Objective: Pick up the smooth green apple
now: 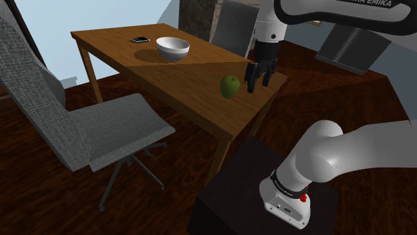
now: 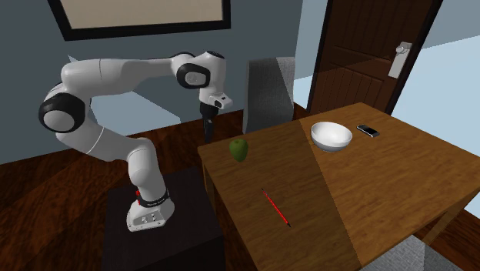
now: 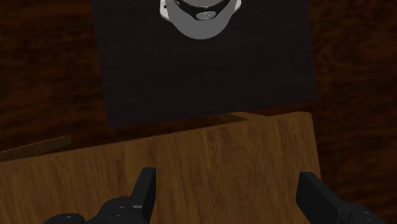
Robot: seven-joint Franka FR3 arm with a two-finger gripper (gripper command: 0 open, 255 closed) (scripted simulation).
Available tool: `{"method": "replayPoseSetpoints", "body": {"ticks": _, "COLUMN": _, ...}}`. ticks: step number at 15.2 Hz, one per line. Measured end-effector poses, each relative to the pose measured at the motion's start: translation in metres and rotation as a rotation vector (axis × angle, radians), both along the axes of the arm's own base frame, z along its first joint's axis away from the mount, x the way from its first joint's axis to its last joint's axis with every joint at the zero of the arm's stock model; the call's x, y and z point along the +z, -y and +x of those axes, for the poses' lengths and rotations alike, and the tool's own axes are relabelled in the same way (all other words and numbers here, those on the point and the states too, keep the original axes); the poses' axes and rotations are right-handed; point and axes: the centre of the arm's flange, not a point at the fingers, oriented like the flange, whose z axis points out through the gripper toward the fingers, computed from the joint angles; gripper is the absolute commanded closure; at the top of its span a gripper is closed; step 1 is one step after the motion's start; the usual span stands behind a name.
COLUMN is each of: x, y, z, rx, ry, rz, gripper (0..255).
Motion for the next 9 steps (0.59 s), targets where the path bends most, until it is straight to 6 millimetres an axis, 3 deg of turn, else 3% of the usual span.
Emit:
{"method": "replayPoseSetpoints", "body": {"ticks": 4, "x": -0.005, "y": 0.010, "z": 0.014, "rx": 0.086, "ry": 0.053, "rz": -0.004, "gripper": 0}}
{"method": "replayPoseSetpoints", "body": {"ticks": 9, "x": -0.021, "y": 0.022, "z": 0.054, "rx": 0.295, "ry": 0.182, "rz": -0.013, "gripper": 0}}
